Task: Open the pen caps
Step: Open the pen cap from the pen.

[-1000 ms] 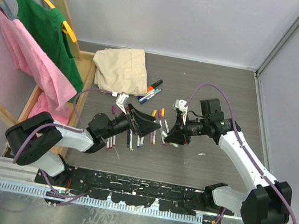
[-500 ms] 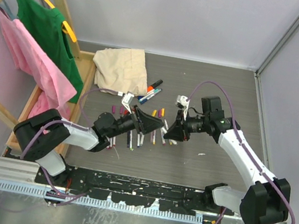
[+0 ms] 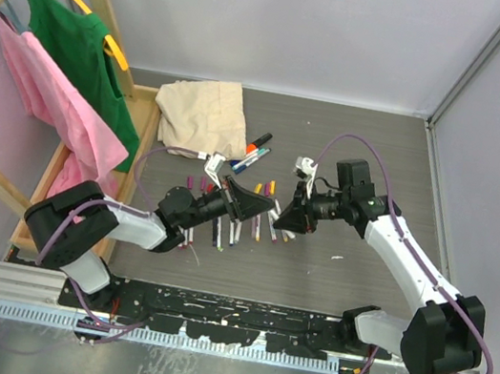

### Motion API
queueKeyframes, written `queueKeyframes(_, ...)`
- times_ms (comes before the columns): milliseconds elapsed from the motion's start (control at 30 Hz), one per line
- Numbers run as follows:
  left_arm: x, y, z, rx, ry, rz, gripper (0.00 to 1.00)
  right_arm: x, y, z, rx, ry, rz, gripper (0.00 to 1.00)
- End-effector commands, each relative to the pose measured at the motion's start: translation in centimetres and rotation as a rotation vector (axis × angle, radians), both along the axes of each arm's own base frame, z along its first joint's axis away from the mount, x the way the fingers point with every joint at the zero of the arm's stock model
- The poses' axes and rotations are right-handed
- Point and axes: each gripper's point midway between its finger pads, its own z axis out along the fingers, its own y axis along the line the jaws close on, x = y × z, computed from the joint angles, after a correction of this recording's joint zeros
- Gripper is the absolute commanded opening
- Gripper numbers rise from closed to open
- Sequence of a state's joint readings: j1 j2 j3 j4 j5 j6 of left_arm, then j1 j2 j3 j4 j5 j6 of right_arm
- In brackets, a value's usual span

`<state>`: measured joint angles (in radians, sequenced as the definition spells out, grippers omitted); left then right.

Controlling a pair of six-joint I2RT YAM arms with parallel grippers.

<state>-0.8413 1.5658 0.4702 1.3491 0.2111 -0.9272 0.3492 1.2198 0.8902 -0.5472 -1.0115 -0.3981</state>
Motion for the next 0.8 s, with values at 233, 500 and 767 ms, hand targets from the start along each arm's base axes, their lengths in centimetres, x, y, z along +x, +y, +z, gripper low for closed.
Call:
queueKeyframes(233,9.6,9.5,7.7,-0.202,-0.054,0.36,0.0,0.7,-0.6,-1.1,-0.057,-0.038,0.01,0.01)
queueKeyframes(500,9.7,9.7,7.1,-0.116,-0.023,0.339,0.0,5.7,-2.8,-4.8,-0.212,-0.02,-0.306,0.01)
queueKeyframes(767,8.3,10.4,2.7,0.028,0.077,0.347,0.0,10.8,-5.4,-8.7,-0.309,0.101,-0.728,0.06)
